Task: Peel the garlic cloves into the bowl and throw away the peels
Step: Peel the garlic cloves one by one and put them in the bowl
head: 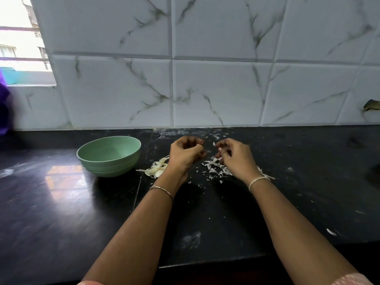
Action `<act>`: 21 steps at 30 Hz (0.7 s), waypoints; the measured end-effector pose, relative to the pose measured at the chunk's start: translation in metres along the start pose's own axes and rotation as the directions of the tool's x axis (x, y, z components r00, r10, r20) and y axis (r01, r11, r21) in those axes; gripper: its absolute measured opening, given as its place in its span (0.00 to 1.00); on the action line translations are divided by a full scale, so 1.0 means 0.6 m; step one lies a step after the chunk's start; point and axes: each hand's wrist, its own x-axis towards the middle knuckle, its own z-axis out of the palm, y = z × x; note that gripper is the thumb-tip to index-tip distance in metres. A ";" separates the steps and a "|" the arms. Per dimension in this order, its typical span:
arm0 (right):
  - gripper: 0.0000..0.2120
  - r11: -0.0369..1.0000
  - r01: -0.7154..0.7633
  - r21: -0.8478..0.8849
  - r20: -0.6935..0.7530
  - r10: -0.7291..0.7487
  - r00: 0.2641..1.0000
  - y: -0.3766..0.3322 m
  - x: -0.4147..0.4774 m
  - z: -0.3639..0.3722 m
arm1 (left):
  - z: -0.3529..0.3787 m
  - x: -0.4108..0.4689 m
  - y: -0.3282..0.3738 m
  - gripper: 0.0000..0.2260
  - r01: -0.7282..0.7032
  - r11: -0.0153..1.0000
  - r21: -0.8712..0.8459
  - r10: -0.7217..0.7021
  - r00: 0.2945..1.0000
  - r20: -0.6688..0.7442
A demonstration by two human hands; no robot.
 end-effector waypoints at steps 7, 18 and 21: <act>0.11 0.960 0.072 -0.270 0.003 -0.074 0.997 0.003 -0.008 -0.002 | -0.014 -0.002 0.020 0.11 -0.041 0.999 -0.019 0.041 0.999 0.026; 0.08 0.934 0.221 -0.279 0.111 -0.198 0.974 -0.024 -0.018 0.027 | -0.193 0.019 0.149 0.10 -0.106 0.676 0.729 0.338 0.924 -0.180; 0.07 0.920 0.270 -0.286 0.172 -0.227 0.958 -0.048 -0.022 0.040 | -0.244 0.008 0.170 0.12 -0.030 0.476 0.879 0.332 0.931 -0.148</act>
